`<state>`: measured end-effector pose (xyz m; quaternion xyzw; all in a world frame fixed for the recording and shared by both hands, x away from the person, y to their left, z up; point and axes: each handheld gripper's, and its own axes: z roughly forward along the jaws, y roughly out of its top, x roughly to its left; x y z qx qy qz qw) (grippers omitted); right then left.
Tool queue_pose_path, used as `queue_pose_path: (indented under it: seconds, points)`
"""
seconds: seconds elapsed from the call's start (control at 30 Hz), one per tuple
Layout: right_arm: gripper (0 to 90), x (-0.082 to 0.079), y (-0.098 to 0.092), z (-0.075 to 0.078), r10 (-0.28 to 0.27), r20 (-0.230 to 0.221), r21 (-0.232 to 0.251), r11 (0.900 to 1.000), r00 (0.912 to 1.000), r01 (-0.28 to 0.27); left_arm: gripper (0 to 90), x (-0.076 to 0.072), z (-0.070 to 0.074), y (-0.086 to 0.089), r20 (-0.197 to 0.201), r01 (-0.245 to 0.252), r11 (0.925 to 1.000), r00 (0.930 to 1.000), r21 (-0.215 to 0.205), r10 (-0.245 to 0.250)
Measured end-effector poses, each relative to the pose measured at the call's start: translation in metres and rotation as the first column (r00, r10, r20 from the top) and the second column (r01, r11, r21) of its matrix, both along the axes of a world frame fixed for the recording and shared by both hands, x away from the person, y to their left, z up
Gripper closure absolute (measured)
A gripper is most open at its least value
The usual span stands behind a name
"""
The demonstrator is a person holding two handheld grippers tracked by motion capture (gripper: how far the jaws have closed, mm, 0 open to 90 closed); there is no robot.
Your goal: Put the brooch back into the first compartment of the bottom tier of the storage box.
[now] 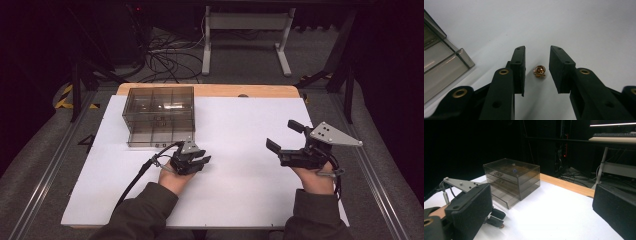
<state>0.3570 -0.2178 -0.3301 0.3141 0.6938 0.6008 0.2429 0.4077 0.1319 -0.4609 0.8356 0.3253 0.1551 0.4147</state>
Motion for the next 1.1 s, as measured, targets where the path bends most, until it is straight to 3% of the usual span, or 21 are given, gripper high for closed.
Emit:
queue_pose_path:
  seconds: [0.53, 0.87, 1.1]
  points:
    - [3.5, 0.0, 0.0, 0.0, 0.005, -0.001, 0.0, 1.0, 1.0, -0.005, 75.9, 0.003, -0.003, -0.01, -0.051, -0.008, 0.9983, 0.9987, 0.058, 0.011]
    - [3.7, 0.0, 0.001, 0.0, 0.005, -0.003, -0.004, 1.0, 1.0, -0.005, 78.8, 0.002, -0.003, -0.012, -0.039, -0.009, 0.9969, 0.9992, 0.078, 0.012]
    - [3.7, 0.0, 0.001, 0.0, 0.008, -0.005, -0.005, 1.0, 1.0, -0.008, 79.2, 0.001, -0.002, -0.011, -0.029, -0.001, 0.9975, 0.9996, 0.07, 0.003]
